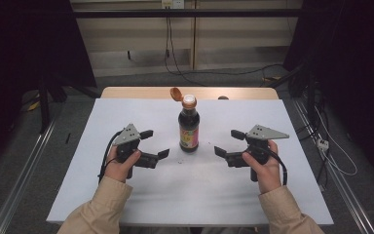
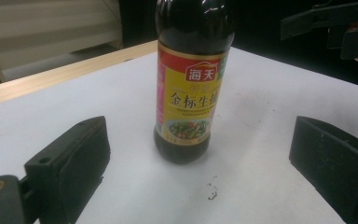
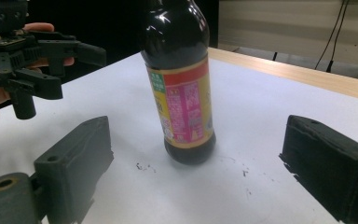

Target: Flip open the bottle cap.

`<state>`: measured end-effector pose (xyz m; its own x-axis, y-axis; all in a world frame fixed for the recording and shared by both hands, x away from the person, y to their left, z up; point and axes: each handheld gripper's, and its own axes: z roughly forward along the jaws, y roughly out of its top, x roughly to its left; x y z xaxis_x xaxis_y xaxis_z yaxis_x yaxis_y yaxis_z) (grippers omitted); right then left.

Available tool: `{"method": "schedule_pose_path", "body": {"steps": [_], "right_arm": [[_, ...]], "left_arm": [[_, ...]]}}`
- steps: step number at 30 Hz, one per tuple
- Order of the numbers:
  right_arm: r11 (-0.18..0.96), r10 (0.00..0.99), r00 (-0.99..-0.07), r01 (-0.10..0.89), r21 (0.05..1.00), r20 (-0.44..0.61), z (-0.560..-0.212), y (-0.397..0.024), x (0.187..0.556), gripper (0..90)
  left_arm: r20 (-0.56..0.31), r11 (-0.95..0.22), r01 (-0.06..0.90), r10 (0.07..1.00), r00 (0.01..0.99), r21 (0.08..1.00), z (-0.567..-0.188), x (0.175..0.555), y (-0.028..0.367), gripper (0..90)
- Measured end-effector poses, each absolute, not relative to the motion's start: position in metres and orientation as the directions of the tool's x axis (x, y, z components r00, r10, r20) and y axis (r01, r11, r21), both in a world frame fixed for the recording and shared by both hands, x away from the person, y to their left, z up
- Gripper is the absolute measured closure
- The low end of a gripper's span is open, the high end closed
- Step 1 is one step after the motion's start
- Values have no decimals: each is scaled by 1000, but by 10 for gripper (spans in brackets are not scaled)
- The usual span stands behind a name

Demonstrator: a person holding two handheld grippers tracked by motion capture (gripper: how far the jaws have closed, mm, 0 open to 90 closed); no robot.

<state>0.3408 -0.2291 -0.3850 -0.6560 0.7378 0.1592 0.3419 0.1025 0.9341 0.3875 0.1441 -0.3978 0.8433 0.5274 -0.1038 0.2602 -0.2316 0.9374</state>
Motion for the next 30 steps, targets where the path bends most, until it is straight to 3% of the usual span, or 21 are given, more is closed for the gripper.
{"method": "schedule_pose_path", "body": {"steps": [30], "right_arm": [[87, 758, -626, 375, 923, 183, -417, -260, 317, 78]], "left_arm": [[-107, -235, 274, 543, 833, 933, -406, 372, 172, 44]]}}
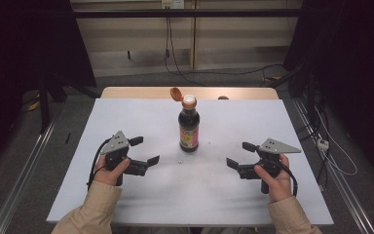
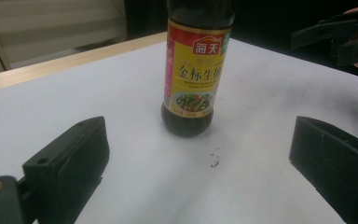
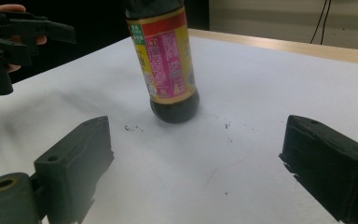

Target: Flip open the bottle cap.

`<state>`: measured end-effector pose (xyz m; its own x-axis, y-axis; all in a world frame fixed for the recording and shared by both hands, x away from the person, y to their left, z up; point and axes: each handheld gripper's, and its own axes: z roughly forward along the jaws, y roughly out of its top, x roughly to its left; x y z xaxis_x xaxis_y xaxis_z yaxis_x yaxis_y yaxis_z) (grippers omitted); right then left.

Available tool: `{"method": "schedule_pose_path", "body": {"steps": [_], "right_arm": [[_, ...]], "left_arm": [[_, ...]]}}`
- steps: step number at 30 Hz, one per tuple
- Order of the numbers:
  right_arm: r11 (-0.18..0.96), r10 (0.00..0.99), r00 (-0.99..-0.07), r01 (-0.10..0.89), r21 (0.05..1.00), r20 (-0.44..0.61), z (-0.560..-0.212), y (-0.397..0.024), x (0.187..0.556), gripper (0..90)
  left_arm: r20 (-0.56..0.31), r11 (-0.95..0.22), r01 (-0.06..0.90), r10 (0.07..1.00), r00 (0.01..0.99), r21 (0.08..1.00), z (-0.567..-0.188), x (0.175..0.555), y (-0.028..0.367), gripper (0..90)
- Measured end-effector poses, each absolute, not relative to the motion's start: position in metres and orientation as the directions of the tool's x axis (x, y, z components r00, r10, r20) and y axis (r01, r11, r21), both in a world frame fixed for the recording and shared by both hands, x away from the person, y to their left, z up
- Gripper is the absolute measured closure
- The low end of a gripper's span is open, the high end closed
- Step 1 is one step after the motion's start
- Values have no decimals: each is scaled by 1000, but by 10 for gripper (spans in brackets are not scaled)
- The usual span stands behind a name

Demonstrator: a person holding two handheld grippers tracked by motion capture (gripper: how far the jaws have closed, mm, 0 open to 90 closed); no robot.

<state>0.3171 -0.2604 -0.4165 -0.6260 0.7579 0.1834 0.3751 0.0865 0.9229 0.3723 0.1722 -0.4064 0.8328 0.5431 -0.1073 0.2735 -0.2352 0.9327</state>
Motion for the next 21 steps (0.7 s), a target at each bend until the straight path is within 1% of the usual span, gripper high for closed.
{"method": "schedule_pose_path", "body": {"steps": [18, 21], "right_arm": [[112, 769, -617, 388, 915, 167, -429, -273, 303, 81], [119, 771, -617, 386, 915, 160, -430, -276, 301, 82]], "left_arm": [[-92, -253, 269, 547, 832, 929, -410, 364, 186, 44], [-102, -246, 275, 546, 831, 929, -411, 362, 188, 44]]}}
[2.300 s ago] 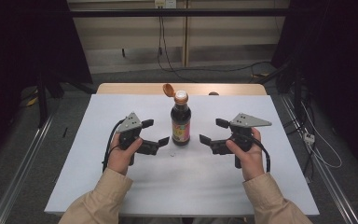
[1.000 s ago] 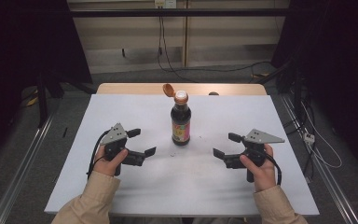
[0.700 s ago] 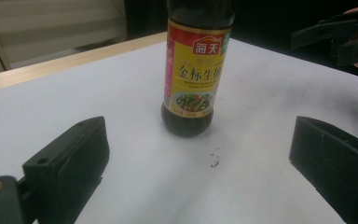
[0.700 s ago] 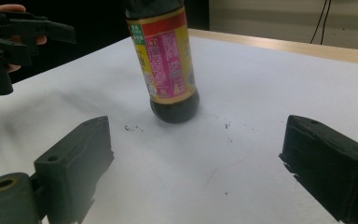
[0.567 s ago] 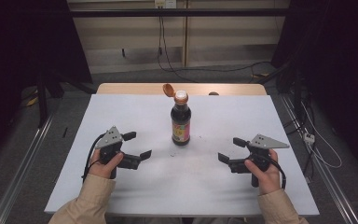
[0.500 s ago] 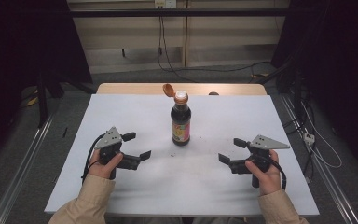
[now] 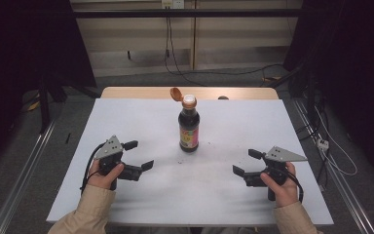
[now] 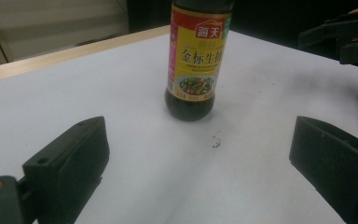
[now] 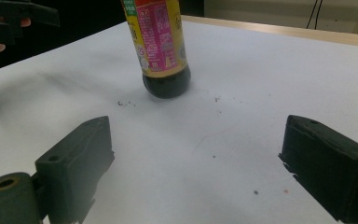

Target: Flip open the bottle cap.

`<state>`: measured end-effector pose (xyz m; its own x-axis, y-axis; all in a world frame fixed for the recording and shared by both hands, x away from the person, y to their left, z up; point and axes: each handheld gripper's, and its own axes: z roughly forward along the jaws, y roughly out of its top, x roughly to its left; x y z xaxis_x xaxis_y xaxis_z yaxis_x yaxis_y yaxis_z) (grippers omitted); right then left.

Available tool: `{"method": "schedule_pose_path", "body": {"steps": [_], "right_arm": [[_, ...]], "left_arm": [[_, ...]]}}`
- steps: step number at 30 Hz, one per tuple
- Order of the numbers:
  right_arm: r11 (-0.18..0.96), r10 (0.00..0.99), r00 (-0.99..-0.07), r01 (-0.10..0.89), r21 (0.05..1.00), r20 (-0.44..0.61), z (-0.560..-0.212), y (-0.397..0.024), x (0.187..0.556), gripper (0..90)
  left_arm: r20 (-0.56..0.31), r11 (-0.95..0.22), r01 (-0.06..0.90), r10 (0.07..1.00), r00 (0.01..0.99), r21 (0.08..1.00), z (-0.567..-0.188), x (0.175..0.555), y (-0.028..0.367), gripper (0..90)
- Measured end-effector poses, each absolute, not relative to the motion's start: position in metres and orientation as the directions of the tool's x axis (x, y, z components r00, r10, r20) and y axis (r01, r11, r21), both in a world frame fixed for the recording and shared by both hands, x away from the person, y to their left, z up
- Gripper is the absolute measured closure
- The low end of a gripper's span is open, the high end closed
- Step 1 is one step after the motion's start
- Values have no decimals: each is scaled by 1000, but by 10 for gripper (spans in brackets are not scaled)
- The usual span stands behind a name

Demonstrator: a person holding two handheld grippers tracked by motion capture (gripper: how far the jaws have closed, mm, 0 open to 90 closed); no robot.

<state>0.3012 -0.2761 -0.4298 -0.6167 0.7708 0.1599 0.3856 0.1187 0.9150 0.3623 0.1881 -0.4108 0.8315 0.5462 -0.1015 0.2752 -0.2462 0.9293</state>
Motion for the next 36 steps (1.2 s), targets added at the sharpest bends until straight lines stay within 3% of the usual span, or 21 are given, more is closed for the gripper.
{"method": "schedule_pose_path", "body": {"steps": [36], "right_arm": [[144, 778, -613, 387, 911, 137, -437, -284, 295, 82]], "left_arm": [[-98, -235, 285, 585, 805, 929, -420, 350, 234, 43]]}}
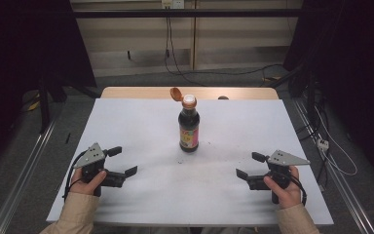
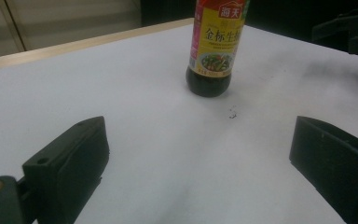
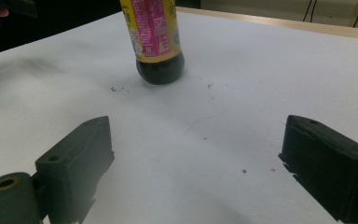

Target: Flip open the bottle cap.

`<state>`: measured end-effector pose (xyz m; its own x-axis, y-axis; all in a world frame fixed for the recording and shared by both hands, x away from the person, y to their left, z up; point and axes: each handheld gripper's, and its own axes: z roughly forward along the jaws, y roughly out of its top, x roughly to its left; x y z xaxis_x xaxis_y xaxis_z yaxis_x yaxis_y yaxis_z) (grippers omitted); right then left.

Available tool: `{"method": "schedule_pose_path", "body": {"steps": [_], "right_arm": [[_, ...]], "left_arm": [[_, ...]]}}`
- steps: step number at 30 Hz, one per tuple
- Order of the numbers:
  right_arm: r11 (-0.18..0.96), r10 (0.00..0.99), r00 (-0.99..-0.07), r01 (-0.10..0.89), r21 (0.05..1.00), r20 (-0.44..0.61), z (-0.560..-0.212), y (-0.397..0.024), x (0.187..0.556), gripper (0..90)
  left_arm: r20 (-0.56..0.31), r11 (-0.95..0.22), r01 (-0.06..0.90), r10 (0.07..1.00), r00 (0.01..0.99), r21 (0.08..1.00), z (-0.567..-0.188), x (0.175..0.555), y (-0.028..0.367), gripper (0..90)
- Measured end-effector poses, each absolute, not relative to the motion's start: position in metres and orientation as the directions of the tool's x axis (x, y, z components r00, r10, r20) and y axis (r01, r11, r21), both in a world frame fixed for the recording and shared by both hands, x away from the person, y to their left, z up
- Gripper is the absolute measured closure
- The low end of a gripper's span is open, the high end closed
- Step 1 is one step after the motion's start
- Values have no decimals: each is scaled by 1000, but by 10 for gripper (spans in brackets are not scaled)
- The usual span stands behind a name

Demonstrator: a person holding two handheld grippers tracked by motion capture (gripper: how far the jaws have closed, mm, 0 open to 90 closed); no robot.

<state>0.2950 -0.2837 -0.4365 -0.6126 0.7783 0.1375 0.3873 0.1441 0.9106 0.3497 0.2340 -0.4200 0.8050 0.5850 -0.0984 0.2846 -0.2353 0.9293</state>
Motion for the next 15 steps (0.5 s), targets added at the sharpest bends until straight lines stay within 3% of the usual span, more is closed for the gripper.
{"method": "schedule_pose_path", "body": {"steps": [15], "right_arm": [[154, 782, -610, 393, 907, 132, -438, -287, 293, 82]], "left_arm": [[-95, -236, 289, 600, 795, 928, -424, 345, 245, 39]]}}
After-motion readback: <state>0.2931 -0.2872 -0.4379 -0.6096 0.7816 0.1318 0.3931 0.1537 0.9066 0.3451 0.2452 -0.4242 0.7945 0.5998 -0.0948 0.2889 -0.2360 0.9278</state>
